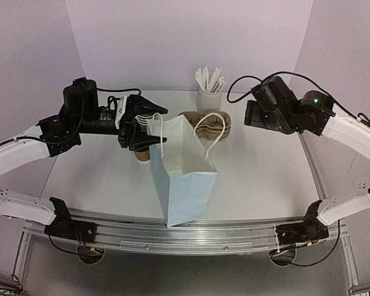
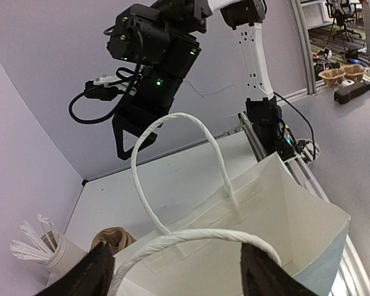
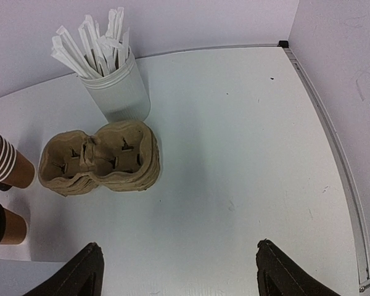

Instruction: Pack the takeout coffee

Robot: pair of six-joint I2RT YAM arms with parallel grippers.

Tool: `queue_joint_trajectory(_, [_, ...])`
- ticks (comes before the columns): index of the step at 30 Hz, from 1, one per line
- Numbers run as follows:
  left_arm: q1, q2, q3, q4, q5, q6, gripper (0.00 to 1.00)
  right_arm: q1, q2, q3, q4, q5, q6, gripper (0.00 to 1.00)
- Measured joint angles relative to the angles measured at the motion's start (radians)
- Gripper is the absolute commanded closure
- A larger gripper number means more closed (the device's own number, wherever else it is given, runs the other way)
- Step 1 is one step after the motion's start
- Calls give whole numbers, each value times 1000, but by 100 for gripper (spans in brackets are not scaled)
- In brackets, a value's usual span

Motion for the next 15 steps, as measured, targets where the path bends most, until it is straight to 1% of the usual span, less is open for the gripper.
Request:
queue_joint_trajectory(1, [0, -9, 5, -32, -4, 9, 8, -15, 10, 17, -5, -18, -3, 22])
queue_joint_trajectory(3, [0, -24, 22, -101, -11, 39, 1, -40, 43, 63, -8, -52, -14, 25])
queue_joint_trajectory(7, [0, -57, 63, -249, -27, 111, 0, -87, 143, 179, -3, -125, -41, 30])
queue_joint_trajectory(12, [0, -111, 95, -412, -56, 190, 0, -140, 306, 323, 3, -230, -66, 32])
queue_joint_trajectory(15, [1, -137, 113, -504, -104, 226, 0, -170, 395, 387, 6, -300, -78, 35])
